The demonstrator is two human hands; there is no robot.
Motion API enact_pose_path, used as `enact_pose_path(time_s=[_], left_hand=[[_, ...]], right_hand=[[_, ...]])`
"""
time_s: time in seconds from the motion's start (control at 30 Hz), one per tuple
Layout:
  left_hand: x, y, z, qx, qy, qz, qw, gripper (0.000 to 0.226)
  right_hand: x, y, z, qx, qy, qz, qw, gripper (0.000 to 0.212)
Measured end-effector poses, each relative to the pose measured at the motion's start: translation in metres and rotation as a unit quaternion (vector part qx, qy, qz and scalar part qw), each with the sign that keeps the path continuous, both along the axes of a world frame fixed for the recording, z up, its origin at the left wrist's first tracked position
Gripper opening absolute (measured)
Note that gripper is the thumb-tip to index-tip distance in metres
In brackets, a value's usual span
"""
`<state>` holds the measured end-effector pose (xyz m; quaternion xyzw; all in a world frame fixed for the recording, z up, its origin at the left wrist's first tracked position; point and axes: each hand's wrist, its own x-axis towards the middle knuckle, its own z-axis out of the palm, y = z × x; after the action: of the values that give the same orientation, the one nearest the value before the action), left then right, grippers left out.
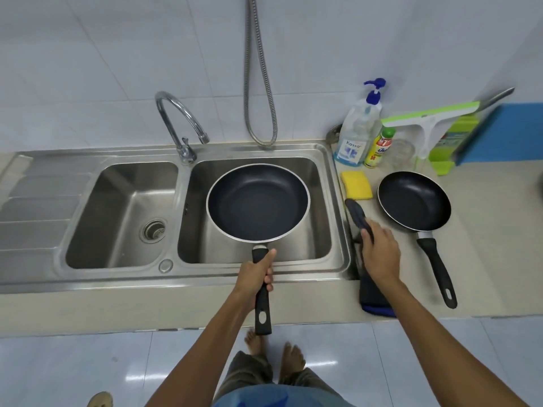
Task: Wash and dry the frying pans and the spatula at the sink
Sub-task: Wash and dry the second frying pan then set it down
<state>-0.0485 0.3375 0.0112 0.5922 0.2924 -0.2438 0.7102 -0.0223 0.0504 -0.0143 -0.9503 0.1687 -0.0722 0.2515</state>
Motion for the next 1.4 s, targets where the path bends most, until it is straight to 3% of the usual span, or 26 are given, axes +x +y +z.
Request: enact_pose_path(time_s=[0.2, 0.3, 0.4, 0.5, 0.57, 0.7, 0.77, 0.9, 1.0, 1.2, 1.4], left_hand=[[-0.002, 0.026, -0.002, 0.026, -0.012, -0.069, 0.997, 0.042], [0.0, 0.043, -0.001, 0.028, -0.03, -0.1, 0.994, 0.039], [0.01, 0.056, 0.0, 0.019, -0.039, -0.118, 0.992, 0.037], [0.021, 0.07, 0.001, 0.006, -0.037, -0.128, 0.991, 0.034], [0.024, 0.076, 0.0, 0.003, -0.029, -0.13, 0.991, 0.033], [0.029, 0.087, 0.0, 0.021, -0.015, -0.147, 0.989, 0.033], [0.034, 0.092, 0.003, 0.028, -0.024, -0.159, 0.987, 0.03], [0.038, 0.092, 0.01, 0.017, -0.044, -0.139, 0.989, 0.034], [0.044, 0.093, 0.011, 0.015, -0.053, -0.118, 0.991, 0.035], [0.051, 0.091, 0.0, 0.032, -0.057, -0.119, 0.991, 0.034], [0.052, 0.073, -0.013, 0.065, -0.05, -0.125, 0.989, 0.022]], right_hand=[[0.103, 0.104, 0.126, 0.145, -0.172, 0.125, 0.966, 0.032], [0.14, 0.153, 0.141, 0.14, -0.168, 0.206, 0.954, 0.037], [0.153, 0.185, 0.093, 0.042, 0.032, 0.341, 0.939, 0.056], [0.138, 0.193, 0.036, -0.119, 0.233, 0.441, 0.859, 0.064], [0.127, 0.194, 0.014, -0.179, 0.239, 0.479, 0.826, 0.061], [0.13, 0.208, 0.006, -0.288, 0.068, 0.563, 0.772, 0.055], [0.148, 0.221, 0.004, -0.301, 0.042, 0.543, 0.783, 0.058], [0.205, 0.238, 0.012, -0.253, 0.075, 0.418, 0.869, 0.06], [0.237, 0.219, 0.019, -0.247, 0.127, 0.323, 0.905, 0.059], [0.178, 0.176, -0.007, -0.21, 0.217, 0.199, 0.932, 0.063], [0.087, 0.207, 0.051, 0.075, 0.295, 0.26, 0.916, 0.048]])
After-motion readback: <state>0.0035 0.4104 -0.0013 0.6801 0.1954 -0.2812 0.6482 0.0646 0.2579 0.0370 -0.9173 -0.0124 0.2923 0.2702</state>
